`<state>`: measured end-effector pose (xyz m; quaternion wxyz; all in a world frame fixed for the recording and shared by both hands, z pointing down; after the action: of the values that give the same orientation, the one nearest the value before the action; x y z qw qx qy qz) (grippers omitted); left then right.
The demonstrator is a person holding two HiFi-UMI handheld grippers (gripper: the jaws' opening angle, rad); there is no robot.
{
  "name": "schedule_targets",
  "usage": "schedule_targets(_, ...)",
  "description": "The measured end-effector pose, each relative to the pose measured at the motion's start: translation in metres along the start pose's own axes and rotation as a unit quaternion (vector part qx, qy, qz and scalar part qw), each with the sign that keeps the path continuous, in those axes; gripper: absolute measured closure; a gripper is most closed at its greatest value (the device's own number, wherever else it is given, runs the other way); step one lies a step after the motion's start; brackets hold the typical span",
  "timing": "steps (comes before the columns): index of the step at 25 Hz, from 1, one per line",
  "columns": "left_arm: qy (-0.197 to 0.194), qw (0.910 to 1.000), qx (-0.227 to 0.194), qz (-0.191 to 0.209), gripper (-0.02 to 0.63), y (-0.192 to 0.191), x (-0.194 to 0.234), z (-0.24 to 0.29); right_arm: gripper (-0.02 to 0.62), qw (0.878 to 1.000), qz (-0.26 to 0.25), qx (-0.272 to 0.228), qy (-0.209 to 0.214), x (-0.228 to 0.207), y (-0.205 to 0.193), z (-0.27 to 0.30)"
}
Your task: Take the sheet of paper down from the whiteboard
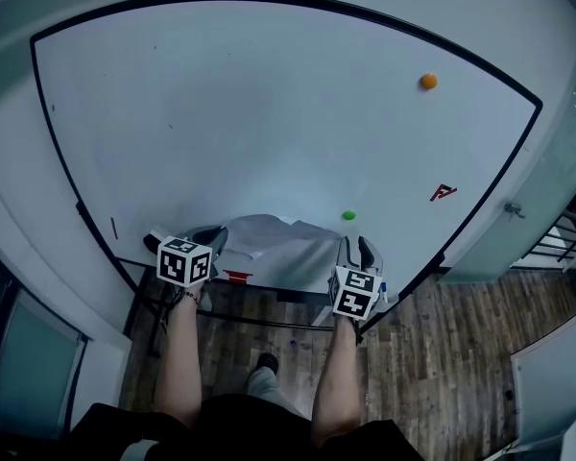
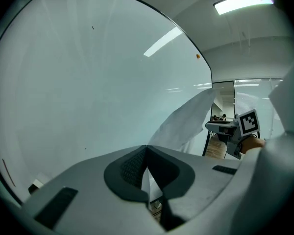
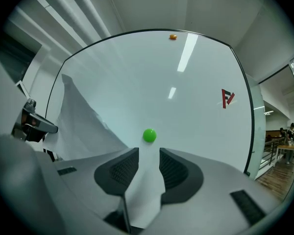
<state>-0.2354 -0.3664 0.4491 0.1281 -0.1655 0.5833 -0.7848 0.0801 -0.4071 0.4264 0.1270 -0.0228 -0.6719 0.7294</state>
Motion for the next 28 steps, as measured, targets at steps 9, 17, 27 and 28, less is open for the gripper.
schedule_targets(9, -0.009, 0.9996, 0.018, 0.017, 0.584, -0.018, -0.018, -0.019, 0.460, 1.000, 0.016, 0.001, 0.001, 0.002, -0.013, -0.032)
schedule_targets(17, -0.024, 0.9988, 0.033, 0.029, 0.584, -0.036, -0.039, -0.021, 0.460, 0.999, 0.006, 0.011, 0.032, 0.014, -0.027, -0.045)
schedule_targets(27, -0.048, 0.9988, 0.007, 0.010, 0.584, -0.041, -0.043, -0.023, 0.526, 0.999, 0.003, 0.009, 0.049, 0.031, -0.033, -0.049)
schedule_targets(28, -0.049, 0.9987, 0.005, 0.010, 0.584, -0.041, -0.042, -0.024, 0.530, 0.999, 0.004, 0.008, 0.050, 0.034, -0.033, -0.049)
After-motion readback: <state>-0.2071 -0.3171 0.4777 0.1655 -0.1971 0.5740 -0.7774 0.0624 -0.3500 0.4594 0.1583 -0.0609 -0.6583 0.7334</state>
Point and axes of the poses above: the fingertips, and each gripper's own axes: z forward along the fingers, x to its left, y out of its top, the point moved 4 cm from there along -z, backward along the fingers, and after that the axes turned 2 degrees about -y, right-handed, at the moved point
